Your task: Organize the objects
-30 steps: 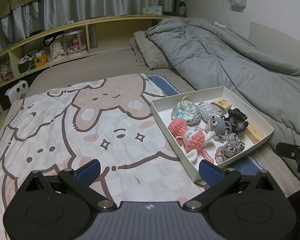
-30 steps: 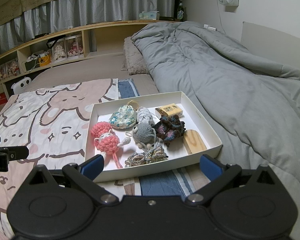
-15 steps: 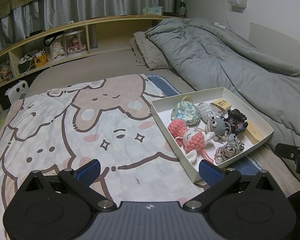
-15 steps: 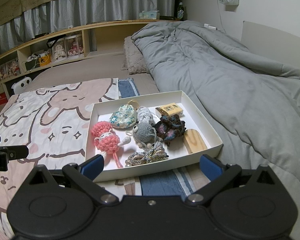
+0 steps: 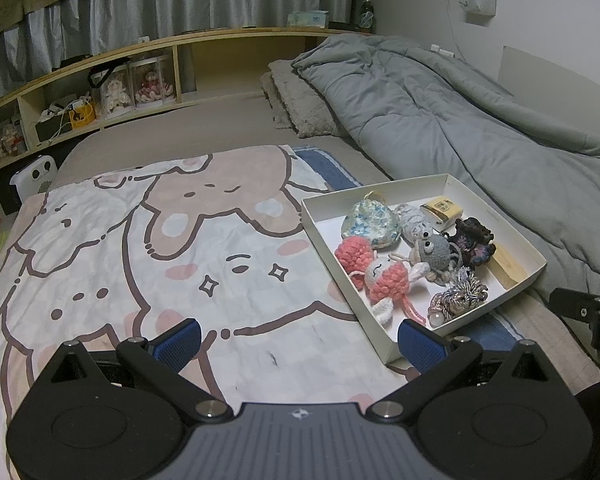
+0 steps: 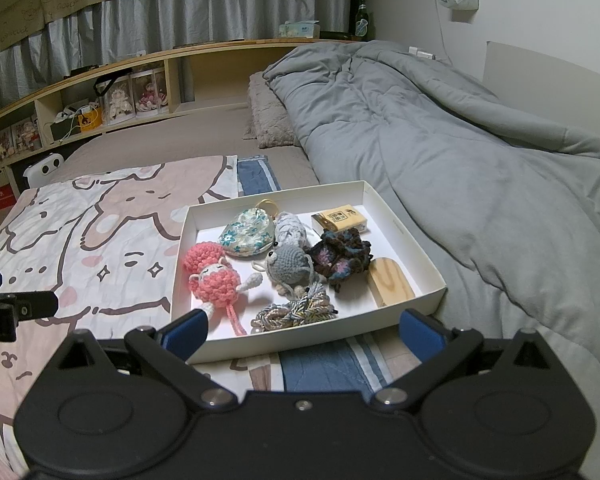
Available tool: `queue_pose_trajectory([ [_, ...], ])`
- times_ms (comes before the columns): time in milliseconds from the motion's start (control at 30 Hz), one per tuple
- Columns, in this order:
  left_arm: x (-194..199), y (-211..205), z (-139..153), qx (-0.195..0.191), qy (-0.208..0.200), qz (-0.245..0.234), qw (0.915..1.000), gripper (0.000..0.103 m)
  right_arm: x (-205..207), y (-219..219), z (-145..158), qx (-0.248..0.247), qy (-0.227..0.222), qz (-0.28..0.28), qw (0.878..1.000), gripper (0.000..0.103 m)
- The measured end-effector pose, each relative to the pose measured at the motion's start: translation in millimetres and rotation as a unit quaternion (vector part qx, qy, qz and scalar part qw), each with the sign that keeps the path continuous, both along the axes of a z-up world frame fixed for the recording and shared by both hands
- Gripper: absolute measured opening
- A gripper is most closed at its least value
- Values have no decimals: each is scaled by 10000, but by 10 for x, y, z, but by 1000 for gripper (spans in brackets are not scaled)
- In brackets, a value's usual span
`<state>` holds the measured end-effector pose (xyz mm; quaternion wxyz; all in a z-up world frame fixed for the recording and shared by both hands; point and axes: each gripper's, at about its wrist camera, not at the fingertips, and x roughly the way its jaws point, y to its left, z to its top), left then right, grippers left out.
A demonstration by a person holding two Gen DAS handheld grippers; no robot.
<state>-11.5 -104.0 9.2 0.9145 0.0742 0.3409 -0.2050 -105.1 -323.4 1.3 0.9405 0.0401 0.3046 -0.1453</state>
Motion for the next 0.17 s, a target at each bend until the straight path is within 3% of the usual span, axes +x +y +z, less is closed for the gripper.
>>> queue_pose_trajectory([
  [167, 6, 19, -3, -2, -4, -18, 10000, 103, -1, 2, -2, 2, 3, 1, 10000, 103],
])
